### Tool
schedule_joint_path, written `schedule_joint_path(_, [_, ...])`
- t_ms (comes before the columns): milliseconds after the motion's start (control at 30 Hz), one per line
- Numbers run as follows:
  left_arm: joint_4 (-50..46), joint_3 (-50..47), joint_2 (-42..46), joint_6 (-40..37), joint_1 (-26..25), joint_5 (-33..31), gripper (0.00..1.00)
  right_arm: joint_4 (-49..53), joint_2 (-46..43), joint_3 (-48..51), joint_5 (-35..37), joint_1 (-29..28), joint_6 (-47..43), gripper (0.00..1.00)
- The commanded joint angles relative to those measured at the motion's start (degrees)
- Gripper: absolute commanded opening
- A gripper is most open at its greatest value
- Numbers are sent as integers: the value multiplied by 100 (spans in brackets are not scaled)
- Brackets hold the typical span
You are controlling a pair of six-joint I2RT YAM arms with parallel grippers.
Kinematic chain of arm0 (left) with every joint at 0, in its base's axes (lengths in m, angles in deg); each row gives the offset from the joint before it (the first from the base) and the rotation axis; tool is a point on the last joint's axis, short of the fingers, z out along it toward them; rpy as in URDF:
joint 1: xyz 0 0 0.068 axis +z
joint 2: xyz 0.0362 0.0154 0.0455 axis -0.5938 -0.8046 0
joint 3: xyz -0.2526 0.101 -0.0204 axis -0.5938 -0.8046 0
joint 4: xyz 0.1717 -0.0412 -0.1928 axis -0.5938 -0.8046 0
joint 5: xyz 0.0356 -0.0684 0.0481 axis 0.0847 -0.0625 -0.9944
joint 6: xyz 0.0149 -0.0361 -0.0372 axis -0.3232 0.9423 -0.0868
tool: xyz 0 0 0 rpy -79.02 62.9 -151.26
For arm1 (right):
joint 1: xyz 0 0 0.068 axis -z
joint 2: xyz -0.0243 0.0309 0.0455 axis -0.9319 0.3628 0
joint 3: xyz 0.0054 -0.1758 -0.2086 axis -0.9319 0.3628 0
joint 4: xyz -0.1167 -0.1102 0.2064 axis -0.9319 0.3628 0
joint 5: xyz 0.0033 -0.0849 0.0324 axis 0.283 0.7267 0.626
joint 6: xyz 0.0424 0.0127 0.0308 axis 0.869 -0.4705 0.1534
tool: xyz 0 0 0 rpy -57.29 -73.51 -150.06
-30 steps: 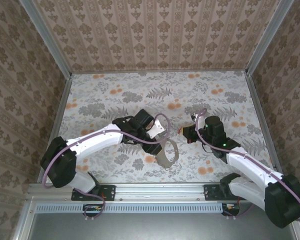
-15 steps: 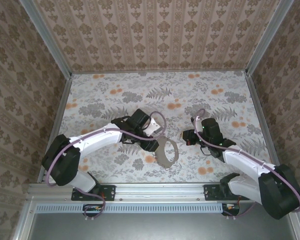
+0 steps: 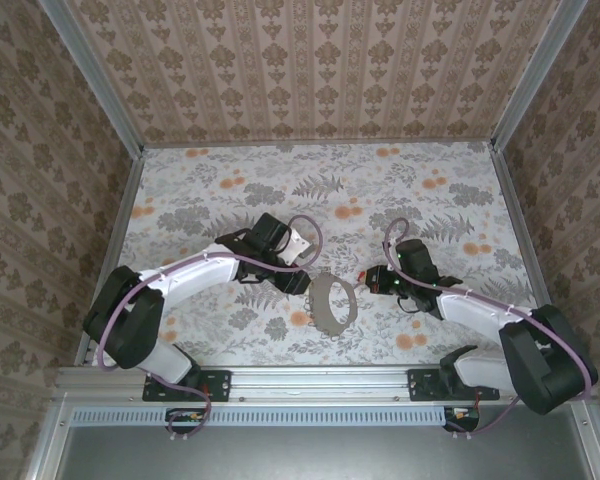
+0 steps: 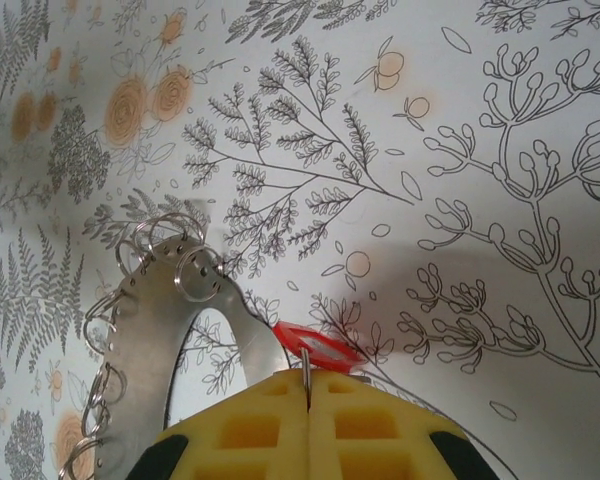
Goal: Put the keys on the keyring
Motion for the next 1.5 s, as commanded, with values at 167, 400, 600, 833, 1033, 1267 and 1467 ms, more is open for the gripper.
schedule_joint_path(167, [67, -86, -190, -162, -54, -63, 40, 100, 372, 97, 86, 0, 286, 0])
schedule_joint_path(400, [-43, -92, -214, -285, -203, -78, 38, 389, -114, 0, 290, 14, 19, 5])
schedule_joint_path(600, [-197, -9, -322, -345, -406, -205, 36, 734, -497, -121, 443, 14, -167, 28])
schedule_joint_path(833, [-208, -30, -328, -157, -481, -345, 34, 783, -723, -138, 407, 4, -244, 44])
schedule_joint_path(1033, [-200, -118, 55, -195, -614, 16, 32, 927, -919, -183, 351, -106, -375, 50])
schedule_joint_path(1267, [-43, -656, 575, 228, -826, 136, 32, 457, -619, 2, -363, -606, -303, 57])
schedule_joint_path(1467, [-145, -626, 638, 239, -947, -82, 34, 483, 15, -145, -595, -803, -290, 60])
